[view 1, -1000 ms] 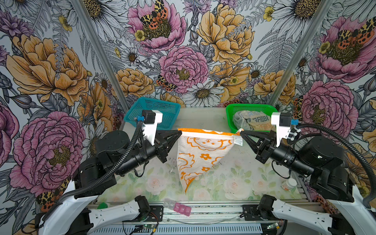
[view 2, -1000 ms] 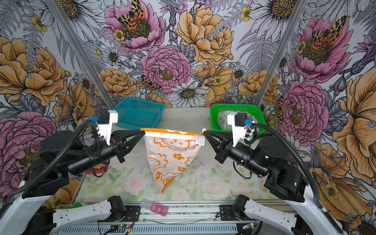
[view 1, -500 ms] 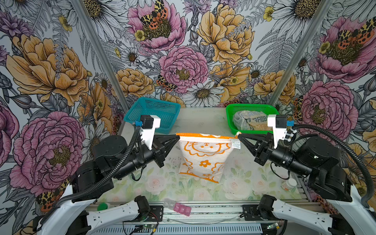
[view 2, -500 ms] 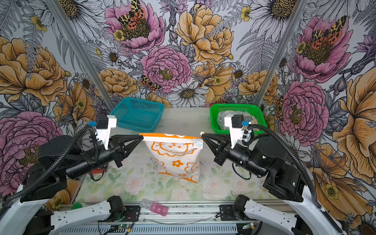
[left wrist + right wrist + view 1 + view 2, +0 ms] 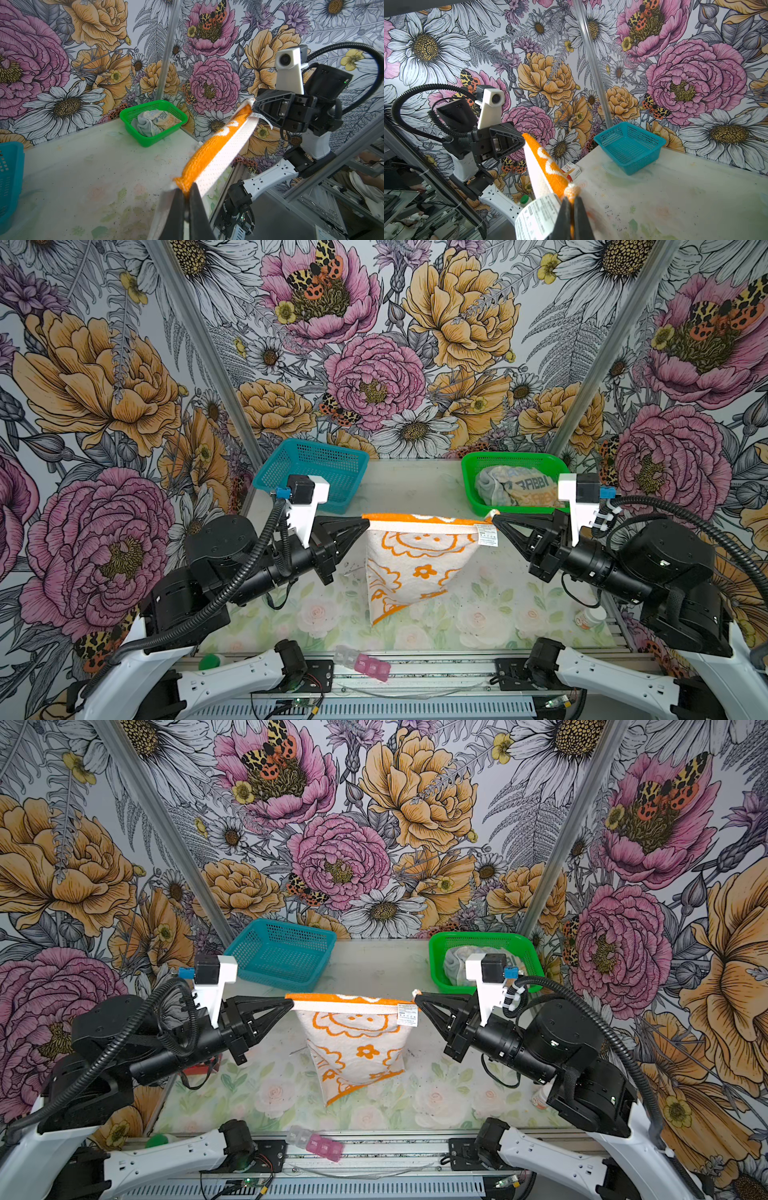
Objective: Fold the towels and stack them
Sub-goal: 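Lift the orange towel by its near edge with both grippers, spreading it apart, then lay the orange towel flat on the table and release with both grippers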
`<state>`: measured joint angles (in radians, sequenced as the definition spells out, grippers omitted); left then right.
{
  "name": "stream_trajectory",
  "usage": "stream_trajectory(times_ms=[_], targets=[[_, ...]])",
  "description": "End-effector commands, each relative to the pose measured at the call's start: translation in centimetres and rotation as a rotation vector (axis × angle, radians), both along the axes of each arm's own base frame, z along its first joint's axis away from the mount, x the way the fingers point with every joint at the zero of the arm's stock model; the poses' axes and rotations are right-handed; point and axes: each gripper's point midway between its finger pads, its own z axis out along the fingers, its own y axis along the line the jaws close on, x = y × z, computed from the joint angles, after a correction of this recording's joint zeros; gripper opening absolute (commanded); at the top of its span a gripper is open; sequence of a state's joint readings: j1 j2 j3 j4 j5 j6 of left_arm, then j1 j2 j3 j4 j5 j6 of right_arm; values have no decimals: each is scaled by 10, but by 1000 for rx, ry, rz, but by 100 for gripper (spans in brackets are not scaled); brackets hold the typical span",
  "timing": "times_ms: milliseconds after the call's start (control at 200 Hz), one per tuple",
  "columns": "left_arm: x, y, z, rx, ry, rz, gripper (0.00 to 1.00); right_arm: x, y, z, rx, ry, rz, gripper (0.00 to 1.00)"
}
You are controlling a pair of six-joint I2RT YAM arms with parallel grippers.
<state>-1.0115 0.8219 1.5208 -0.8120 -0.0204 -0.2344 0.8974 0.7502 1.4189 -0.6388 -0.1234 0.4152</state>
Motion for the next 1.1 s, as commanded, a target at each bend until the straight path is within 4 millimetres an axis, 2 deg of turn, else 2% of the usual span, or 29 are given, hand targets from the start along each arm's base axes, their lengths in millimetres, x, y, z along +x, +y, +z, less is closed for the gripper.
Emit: stream_trajectory(times_ms=[0, 70, 160, 255, 365, 630, 826, 1066, 1096], targets=[[-16, 19, 28, -44, -91, -23, 0, -27, -25, 33, 65, -116, 32, 0], [-22, 21, 32, -50, -114, -49, 0, -37, -26, 37, 69, -144, 68, 0], [-25, 24, 36, -56, -131, -53, 0, -38, -33, 38, 74, -161, 45, 0], [-23, 26, 35, -54, -131, -39, 0, -32, -39, 34, 67, -166, -5, 0], [-11, 24, 24, -25, -114, 15, 0, -11, -49, 23, 44, -149, -137, 0], [52, 25, -15, 103, -59, 322, 0, 48, -58, -21, -102, -91, -437, 0], [104, 23, -60, 128, 27, 503, 0, 87, -46, -57, -220, -101, -566, 0], [164, 39, -115, 51, 127, 630, 0, 138, -28, -105, -241, -124, -674, 0], [171, 39, -121, 47, 132, 628, 0, 149, -33, -111, -243, -116, -706, 0]])
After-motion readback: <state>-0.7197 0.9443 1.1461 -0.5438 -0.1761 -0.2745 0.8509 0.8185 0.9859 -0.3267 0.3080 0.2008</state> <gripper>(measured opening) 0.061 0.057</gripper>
